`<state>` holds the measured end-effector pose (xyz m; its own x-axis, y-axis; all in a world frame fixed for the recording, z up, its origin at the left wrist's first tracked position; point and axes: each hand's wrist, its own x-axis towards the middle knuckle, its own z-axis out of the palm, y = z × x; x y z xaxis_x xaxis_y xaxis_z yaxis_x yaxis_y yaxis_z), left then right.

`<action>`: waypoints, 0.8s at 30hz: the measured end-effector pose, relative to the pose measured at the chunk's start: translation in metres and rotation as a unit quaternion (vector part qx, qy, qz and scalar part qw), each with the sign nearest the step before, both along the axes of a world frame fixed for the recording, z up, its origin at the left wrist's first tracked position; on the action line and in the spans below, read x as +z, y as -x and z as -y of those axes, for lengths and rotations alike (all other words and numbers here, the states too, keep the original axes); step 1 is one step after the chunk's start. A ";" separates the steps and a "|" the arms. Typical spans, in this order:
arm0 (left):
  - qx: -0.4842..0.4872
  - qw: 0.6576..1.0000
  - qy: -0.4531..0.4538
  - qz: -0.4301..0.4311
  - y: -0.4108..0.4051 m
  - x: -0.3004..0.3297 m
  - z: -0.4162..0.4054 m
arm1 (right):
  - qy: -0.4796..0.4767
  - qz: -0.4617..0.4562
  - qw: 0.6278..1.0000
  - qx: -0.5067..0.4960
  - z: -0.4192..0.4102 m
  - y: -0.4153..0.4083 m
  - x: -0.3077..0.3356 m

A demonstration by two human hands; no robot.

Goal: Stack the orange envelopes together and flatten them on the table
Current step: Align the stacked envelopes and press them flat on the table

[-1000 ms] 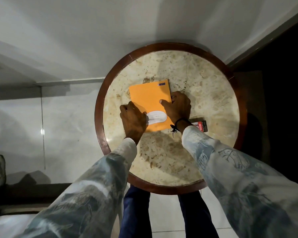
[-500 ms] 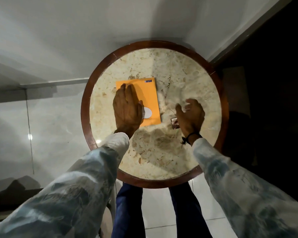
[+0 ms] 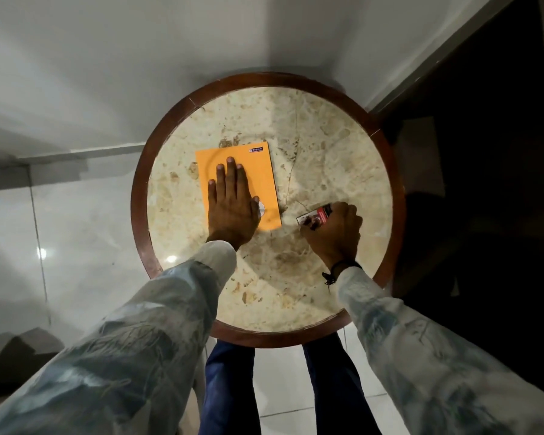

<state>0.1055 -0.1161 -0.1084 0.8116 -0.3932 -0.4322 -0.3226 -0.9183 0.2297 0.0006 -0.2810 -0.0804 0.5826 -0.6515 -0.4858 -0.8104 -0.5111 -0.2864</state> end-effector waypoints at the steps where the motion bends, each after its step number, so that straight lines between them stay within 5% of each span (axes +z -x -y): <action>1: 0.000 1.000 -0.002 0.002 0.000 -0.001 0.000 | 0.004 0.011 0.999 0.044 0.004 -0.004 -0.001; 9: -0.001 1.000 0.003 0.014 0.002 -0.004 -0.001 | 0.046 0.002 0.927 0.371 0.037 -0.047 0.000; 17: -0.005 1.000 -0.002 0.020 0.003 -0.009 -0.002 | 0.084 0.010 0.992 0.089 0.062 -0.037 0.001; 22: -0.007 1.000 -0.002 0.028 0.004 -0.012 -0.003 | 0.110 0.066 0.940 0.315 0.051 -0.020 0.006; 24: -0.006 1.000 -0.001 0.027 0.003 -0.012 -0.003 | 0.076 0.050 0.938 0.335 0.045 -0.018 0.004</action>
